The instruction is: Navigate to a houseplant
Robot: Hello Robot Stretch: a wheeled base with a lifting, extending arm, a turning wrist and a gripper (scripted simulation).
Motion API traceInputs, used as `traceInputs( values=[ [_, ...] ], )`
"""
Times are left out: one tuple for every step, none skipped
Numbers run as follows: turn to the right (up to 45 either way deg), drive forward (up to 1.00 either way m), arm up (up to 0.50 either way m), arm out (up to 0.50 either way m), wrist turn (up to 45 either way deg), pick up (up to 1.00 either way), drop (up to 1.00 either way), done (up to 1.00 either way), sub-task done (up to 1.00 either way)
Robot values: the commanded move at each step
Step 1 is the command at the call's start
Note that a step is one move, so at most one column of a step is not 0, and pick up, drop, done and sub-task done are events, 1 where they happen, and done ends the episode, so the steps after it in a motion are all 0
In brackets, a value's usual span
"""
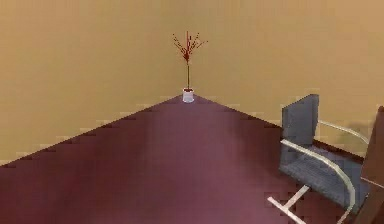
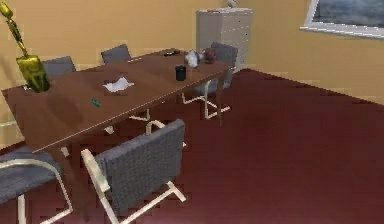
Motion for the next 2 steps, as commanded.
traceInputs(
  values=[
    [0.0,1.00,0.00,0.00,0.0,0.00,0.00,0.00,0.00],
    [-3.0,0.00,0.00,0.00,0.0,0.00,0.00,0.00,0.00]
  ],
)
